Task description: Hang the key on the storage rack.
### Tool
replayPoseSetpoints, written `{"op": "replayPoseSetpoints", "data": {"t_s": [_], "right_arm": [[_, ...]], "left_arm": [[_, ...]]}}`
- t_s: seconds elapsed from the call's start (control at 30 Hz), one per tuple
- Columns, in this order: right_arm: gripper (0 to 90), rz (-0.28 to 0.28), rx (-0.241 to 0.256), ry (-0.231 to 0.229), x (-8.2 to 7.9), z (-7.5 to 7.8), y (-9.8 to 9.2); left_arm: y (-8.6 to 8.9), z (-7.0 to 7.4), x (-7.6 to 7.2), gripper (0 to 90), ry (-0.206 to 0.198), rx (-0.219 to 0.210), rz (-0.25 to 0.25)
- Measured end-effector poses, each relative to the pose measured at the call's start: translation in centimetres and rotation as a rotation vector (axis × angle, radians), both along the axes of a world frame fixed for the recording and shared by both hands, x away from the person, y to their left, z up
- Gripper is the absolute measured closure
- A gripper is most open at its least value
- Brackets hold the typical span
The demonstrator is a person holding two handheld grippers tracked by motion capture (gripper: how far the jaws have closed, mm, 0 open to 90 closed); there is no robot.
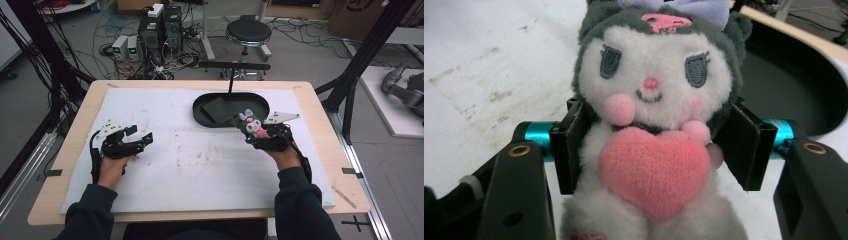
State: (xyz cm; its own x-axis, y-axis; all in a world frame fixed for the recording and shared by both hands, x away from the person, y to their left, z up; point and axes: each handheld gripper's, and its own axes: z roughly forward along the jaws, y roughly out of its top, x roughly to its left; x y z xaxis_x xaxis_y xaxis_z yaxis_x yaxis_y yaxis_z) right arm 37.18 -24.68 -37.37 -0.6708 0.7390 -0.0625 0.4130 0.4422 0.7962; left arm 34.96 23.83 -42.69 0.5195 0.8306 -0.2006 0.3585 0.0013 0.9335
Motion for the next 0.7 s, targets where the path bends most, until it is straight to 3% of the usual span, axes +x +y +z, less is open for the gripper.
{"op": "replayPoseSetpoints", "data": {"t_s": [0.27,0.4,0.57,0.7], "right_arm": [[36.7,-0.057,0.005,-0.079,2.0,4.4,-1.3],[36.7,-0.117,0.003,-0.104,3.5,6.2,-2.1],[36.7,-0.183,-0.026,-0.122,5.7,7.4,-2.9],[36.7,-0.229,-0.015,-0.13,7.5,8.1,-3.4]], "left_arm": [[0.0,0.0,0.0,22.6,-0.003,0.001,0.003],[0.0,0.0,0.0,22.6,-0.004,0.001,0.004],[0.0,0.0,0.0,22.6,-0.006,-0.001,0.0],[0.0,0.1,0.0,22.6,-0.005,-0.001,0.0]]}}
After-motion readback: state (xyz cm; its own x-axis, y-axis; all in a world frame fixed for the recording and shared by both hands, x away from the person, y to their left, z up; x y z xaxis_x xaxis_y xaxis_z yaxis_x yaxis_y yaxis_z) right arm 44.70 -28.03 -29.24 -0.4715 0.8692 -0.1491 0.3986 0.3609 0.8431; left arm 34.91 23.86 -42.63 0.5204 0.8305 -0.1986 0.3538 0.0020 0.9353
